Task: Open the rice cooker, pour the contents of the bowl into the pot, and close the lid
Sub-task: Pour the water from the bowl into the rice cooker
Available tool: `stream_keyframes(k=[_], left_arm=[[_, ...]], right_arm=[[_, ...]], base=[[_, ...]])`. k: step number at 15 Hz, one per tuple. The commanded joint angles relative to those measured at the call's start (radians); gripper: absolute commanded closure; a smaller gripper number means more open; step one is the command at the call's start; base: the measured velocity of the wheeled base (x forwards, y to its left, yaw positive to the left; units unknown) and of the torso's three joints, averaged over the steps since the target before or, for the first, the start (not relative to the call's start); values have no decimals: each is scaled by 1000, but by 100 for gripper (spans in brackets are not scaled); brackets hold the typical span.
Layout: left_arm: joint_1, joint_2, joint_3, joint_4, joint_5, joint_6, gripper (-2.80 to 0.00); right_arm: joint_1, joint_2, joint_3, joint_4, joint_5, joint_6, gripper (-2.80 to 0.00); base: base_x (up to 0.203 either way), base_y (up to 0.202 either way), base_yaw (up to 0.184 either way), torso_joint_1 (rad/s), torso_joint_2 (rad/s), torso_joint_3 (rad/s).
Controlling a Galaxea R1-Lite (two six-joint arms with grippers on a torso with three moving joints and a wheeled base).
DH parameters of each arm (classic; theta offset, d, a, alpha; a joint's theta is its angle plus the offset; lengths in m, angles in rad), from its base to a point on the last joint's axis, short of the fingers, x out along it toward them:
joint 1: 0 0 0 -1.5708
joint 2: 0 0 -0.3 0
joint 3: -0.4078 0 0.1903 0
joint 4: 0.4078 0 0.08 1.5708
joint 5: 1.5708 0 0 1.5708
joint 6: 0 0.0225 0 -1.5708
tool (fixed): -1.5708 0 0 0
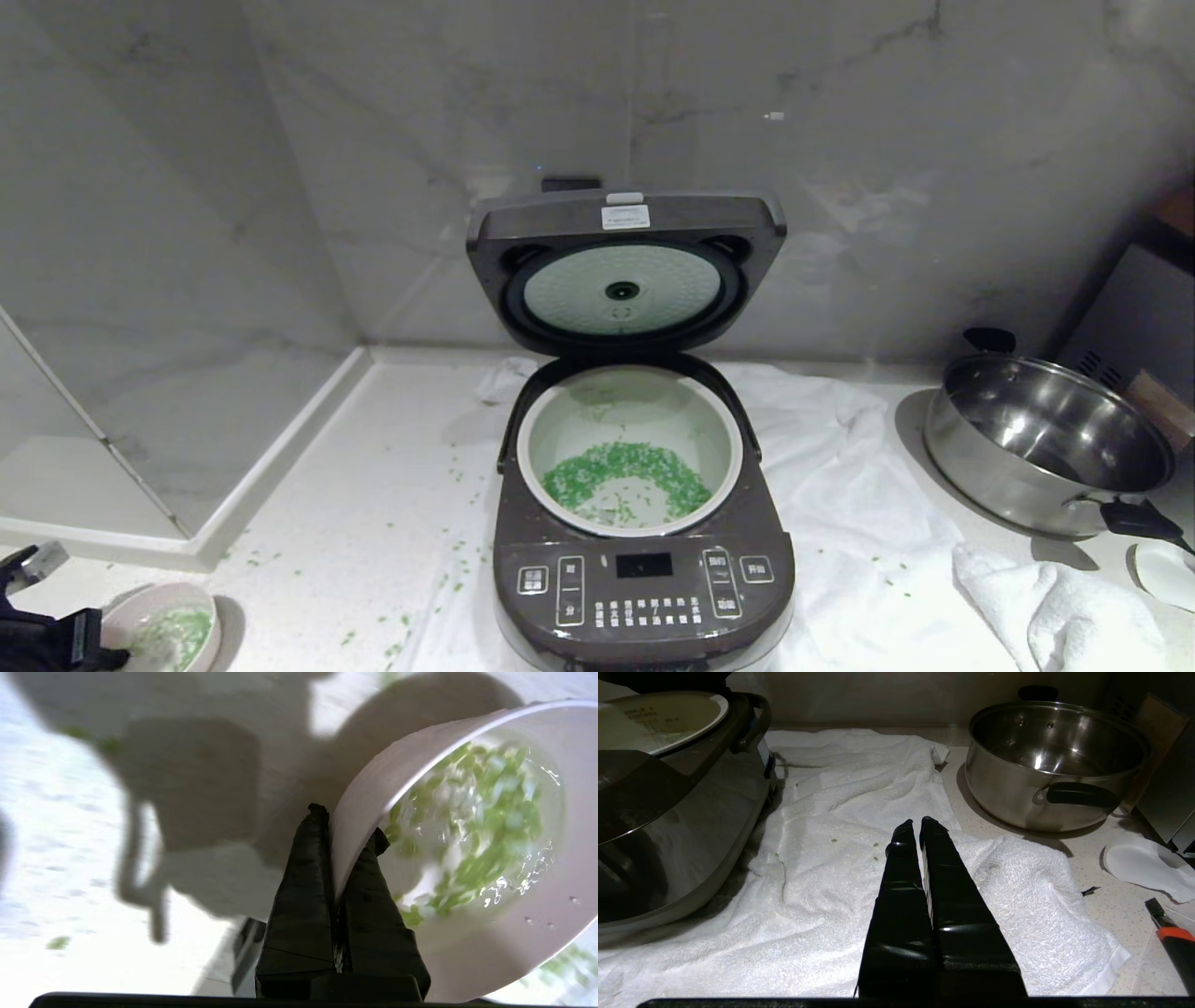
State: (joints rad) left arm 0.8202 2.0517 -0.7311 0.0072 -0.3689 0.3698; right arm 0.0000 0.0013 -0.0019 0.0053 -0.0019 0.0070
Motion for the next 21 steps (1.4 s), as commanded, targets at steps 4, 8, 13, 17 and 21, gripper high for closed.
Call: stream_keyframes(k=[4, 8, 13, 17, 21], left_arm=[[-69, -59, 39, 50, -33, 44, 0], [-182, -104, 105, 53, -55, 16, 0], [-382, -290, 169, 76, -57, -204, 0], [-482, -331, 185, 77, -53, -299, 0], [-572, -368, 176, 77, -20, -380, 0]], right_arm=[[0, 2, -1, 1, 0, -1, 0], [0, 5, -1, 1, 0, -1, 0], [0, 11, -1, 5, 0, -1, 0], [0, 9, -1, 5, 0, -1, 0], [0, 8, -1, 5, 0, -1, 0]], base=[[0, 0, 0, 0, 0, 0], [0, 0, 0, 0, 0, 0], [0, 0, 0, 0, 0, 0], [0, 0, 0, 0, 0, 0], [0, 0, 0, 0, 0, 0]])
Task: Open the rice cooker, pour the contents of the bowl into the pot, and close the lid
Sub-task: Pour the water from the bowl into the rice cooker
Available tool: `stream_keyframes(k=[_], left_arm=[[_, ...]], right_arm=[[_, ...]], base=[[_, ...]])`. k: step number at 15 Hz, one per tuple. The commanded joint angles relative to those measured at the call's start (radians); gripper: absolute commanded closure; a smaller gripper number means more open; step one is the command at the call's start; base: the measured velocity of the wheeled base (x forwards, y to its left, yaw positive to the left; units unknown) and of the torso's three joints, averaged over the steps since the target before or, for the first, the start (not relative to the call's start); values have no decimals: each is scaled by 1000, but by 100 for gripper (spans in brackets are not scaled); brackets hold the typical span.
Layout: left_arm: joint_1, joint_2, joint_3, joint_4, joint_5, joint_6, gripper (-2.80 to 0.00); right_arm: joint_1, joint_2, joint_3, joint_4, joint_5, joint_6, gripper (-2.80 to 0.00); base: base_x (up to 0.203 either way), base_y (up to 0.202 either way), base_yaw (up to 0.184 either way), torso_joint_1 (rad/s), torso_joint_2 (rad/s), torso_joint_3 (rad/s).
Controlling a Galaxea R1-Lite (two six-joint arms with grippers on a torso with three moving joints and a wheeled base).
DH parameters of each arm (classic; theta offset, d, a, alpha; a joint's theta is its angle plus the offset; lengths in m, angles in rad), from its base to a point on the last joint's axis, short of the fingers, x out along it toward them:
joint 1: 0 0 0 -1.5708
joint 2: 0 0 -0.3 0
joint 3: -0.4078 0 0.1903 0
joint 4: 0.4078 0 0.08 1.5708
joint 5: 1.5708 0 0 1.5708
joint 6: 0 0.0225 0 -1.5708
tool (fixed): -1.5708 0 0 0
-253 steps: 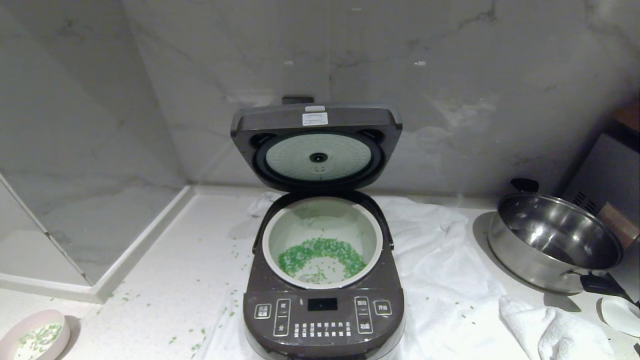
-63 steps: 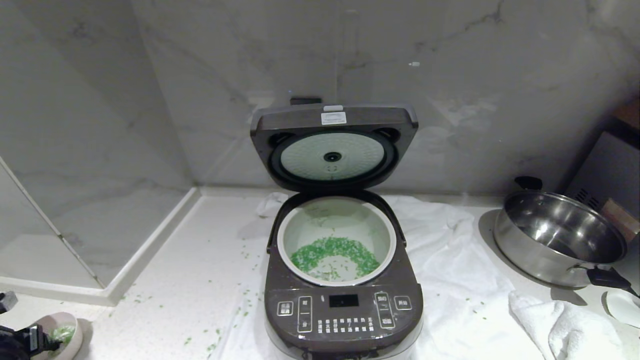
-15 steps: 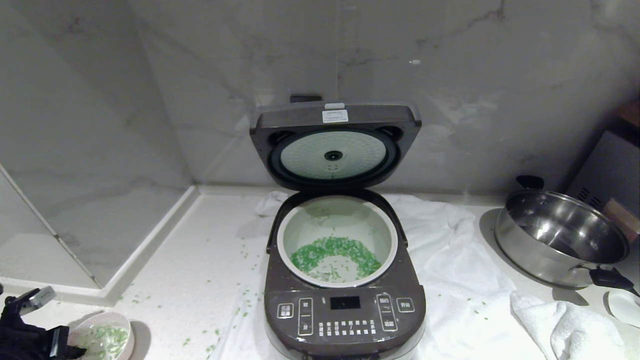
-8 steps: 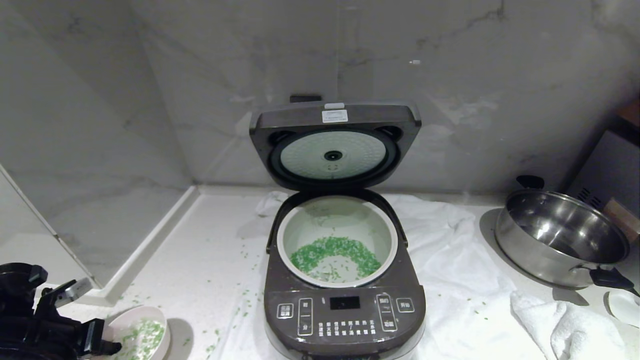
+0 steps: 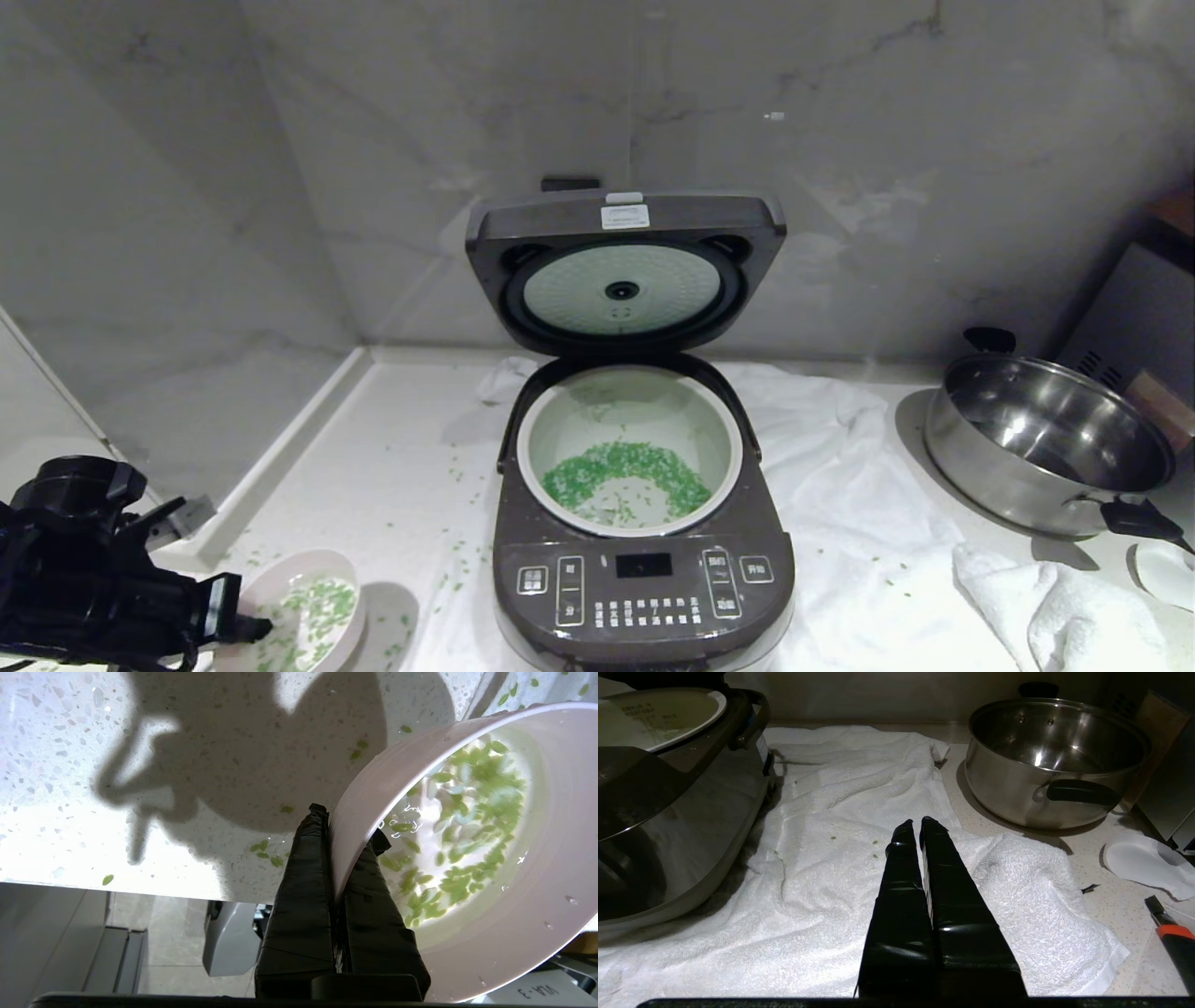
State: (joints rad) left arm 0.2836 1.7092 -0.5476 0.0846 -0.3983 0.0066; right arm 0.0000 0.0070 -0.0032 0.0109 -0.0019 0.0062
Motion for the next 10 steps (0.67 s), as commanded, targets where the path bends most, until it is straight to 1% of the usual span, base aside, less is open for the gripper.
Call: stream_keyframes(k=[1, 3, 5, 7, 10], left_arm=[[-62, -29, -14, -1, 28, -40, 0], [-120, -34, -24, -2, 55, -77, 0], [-163, -48, -50, 0, 74, -124, 0], [-187, -69, -73, 2, 96, -132, 0], [-206, -64, -106, 36, 99, -144, 0]], right_arm=[[0, -7, 0, -5, 0, -2, 0], [0, -7, 2, -7, 0, -2, 0], [0, -7, 2, -9, 0, -1, 0], [0, -7, 2, -9, 0, 0, 0], [0, -7, 2, -9, 0, 0, 0]], base=[[0, 0, 0, 0, 0, 0], [0, 0, 0, 0, 0, 0], [0, 0, 0, 0, 0, 0], [0, 0, 0, 0, 0, 0], [0, 0, 0, 0, 0, 0]])
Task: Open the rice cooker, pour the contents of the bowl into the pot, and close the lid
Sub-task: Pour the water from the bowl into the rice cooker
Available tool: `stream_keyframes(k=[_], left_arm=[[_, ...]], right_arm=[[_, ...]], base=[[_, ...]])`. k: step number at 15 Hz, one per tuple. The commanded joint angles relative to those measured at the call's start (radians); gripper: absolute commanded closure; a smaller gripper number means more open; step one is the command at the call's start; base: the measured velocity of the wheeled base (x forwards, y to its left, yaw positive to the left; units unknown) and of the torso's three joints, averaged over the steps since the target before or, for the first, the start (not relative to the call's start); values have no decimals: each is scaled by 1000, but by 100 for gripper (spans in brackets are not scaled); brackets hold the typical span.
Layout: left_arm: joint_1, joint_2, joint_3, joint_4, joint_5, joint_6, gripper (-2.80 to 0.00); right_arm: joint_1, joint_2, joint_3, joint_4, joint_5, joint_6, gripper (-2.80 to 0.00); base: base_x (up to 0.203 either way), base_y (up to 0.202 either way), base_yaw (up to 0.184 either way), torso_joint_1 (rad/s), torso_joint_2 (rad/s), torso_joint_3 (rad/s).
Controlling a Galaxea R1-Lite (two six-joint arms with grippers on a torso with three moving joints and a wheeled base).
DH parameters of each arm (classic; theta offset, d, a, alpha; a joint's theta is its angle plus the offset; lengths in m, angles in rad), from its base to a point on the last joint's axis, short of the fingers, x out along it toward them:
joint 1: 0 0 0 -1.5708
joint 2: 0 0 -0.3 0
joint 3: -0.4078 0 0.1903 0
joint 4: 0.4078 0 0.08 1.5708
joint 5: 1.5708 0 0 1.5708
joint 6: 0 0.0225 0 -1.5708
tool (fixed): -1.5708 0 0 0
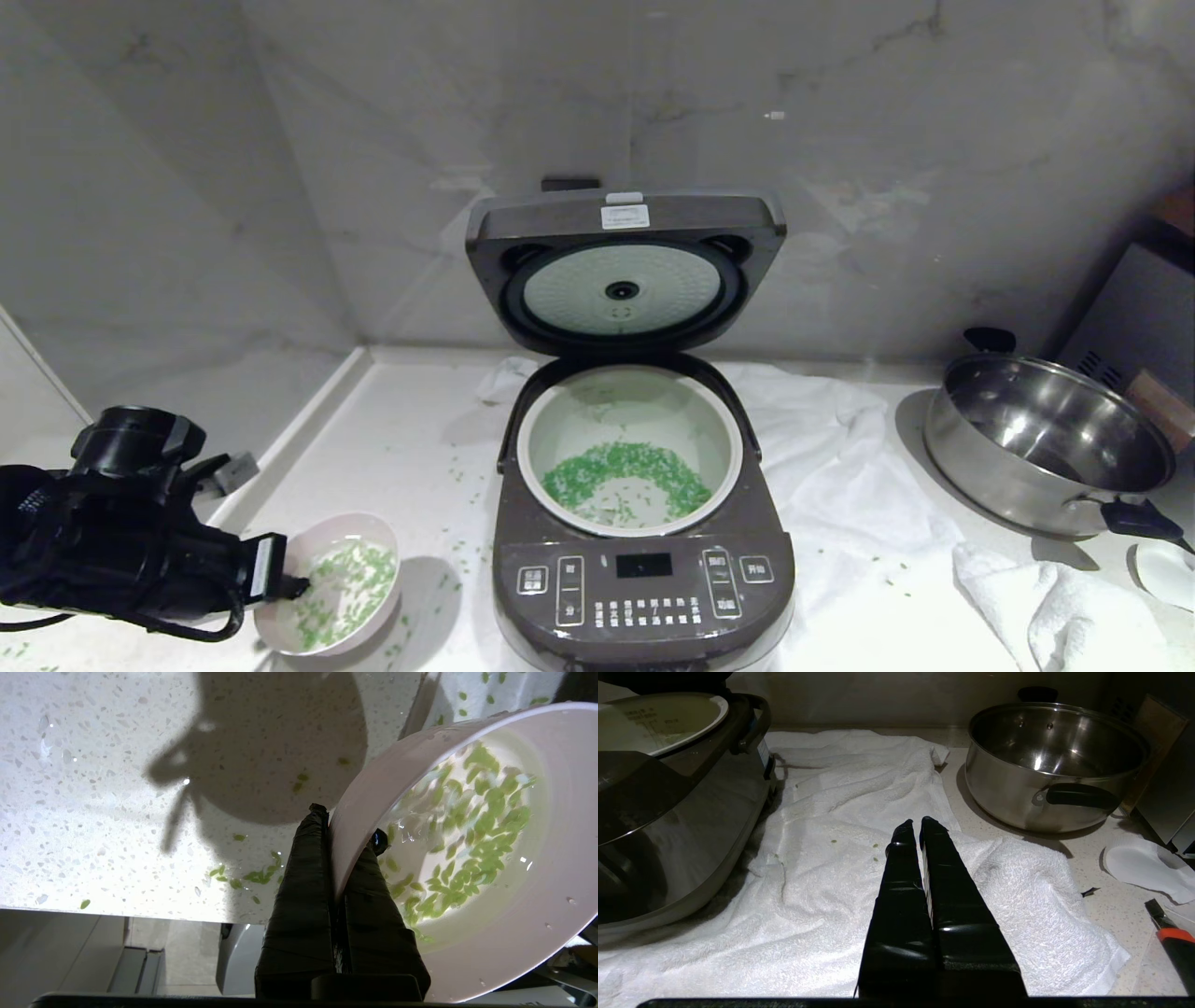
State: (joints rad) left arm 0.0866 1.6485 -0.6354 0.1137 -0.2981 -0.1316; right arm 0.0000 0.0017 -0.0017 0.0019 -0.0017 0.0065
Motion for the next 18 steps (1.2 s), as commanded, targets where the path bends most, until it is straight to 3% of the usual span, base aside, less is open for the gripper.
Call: stream_keyframes(k=[1, 7, 10, 14, 18], left_arm=[[-15, -2, -33, 14, -1, -12, 0], [-51, 10, -165, 113, 24, -15, 0], [-93, 8, -223, 143, 33, -66, 0], [-124, 23, -277, 145, 37, -82, 0], [-160, 45, -442, 242, 37, -101, 0]], right_arm=[[0, -2, 0, 0, 0, -1, 0], [0, -2, 0, 0, 0, 0, 0], [0, -2, 0, 0, 0, 0, 0], [0, -2, 0, 0, 0, 0, 0], [0, -2, 0, 0, 0, -2, 0]], base=[[0, 0, 0, 0, 0, 0], [0, 0, 0, 0, 0, 0], [0, 0, 0, 0, 0, 0], [0, 0, 0, 0, 0, 0], [0, 0, 0, 0, 0, 0]])
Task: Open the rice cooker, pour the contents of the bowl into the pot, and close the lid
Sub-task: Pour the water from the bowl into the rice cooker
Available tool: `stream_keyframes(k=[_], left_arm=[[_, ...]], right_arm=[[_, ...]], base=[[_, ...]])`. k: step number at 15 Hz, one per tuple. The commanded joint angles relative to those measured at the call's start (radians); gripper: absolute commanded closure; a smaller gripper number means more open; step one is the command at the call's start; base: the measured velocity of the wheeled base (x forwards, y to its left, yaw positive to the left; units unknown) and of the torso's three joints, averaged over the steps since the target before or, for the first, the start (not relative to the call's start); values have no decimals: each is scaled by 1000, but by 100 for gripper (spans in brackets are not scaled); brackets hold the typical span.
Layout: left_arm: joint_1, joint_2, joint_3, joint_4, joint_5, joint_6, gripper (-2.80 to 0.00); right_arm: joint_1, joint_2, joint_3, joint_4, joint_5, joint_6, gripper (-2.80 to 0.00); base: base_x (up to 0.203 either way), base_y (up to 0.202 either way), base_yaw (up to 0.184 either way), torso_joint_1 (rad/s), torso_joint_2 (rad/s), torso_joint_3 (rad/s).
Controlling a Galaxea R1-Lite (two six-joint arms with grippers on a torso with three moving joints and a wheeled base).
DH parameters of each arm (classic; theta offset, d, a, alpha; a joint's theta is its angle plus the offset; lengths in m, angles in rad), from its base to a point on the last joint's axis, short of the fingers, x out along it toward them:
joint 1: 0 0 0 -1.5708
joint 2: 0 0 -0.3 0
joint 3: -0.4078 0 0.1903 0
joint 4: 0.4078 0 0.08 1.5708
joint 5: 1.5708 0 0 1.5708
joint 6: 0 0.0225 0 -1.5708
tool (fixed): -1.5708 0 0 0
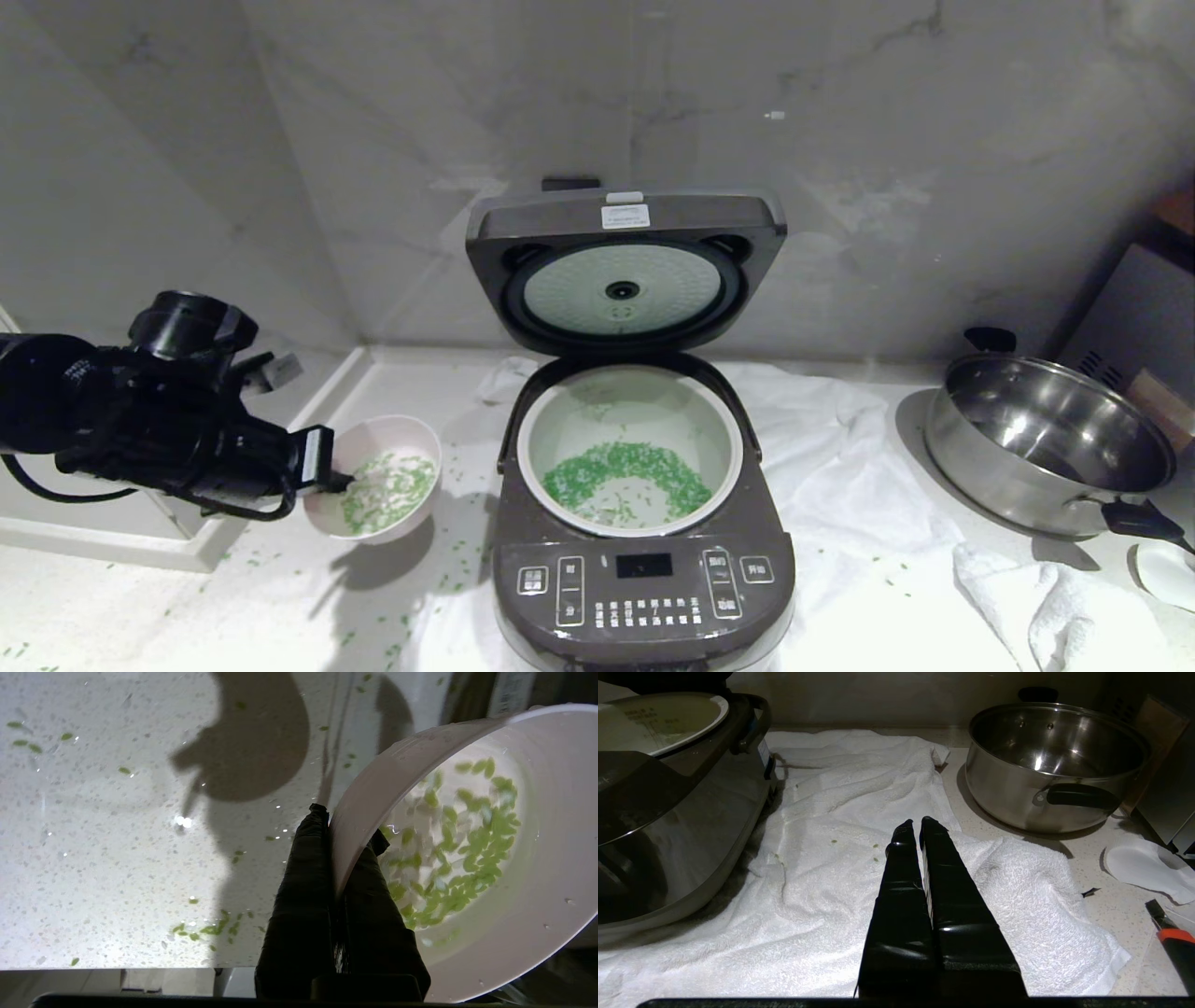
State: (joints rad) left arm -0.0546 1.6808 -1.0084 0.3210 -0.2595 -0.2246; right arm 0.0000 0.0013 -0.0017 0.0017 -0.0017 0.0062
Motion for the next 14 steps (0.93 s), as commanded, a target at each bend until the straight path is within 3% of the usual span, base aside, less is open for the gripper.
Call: stream_keyframes(k=[1, 5, 14], left_arm=[[-35, 17, -115, 63, -2, -15, 0], [-89, 46, -240, 163, 0, -31, 0], [-136, 92, -303, 238, 36, -33, 0]], right_arm=[[0, -1, 0, 0, 0, -1, 0], [0, -1, 2, -2, 0, -1, 0], [0, 0, -24, -6, -2, -15, 0]], base=[[0, 0, 0, 0, 0, 0], [0, 0, 0, 0, 0, 0], [0, 0, 0, 0, 0, 0]])
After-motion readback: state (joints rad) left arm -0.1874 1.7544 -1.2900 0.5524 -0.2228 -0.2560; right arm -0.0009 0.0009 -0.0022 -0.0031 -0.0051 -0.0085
